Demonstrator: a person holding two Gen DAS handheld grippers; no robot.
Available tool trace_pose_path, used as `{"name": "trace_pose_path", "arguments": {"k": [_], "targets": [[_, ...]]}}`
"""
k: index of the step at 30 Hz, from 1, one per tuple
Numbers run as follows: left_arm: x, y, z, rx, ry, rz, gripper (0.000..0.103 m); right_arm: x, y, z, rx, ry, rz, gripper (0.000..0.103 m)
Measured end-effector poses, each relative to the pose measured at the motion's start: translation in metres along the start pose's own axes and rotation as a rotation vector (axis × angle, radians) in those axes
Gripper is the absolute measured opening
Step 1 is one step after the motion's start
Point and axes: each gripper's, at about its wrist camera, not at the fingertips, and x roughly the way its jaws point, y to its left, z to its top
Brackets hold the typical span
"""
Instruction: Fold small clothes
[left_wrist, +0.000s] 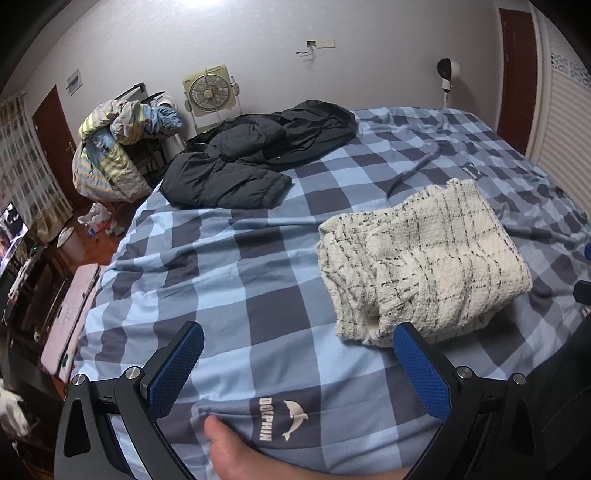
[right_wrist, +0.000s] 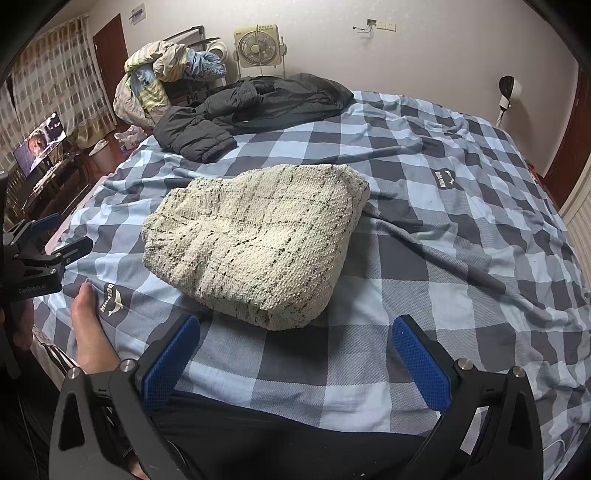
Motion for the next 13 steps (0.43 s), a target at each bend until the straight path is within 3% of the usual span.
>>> {"name": "trace_pose_path", "arguments": {"k": [10,13], "targets": [[-0.0004,0.0037,-0.0002,-0.005,-0.008,-0.013,0.103,0.0002,0.0006,-0.002,-0.002,0.002,0.001,0.102],[-0.0074,0.005,0.0012,-0.009,-0.055,-0.004,0.103,0.0004,-0.0004,-0.0007,-0.002,0.002,0.002,0.102]]}}
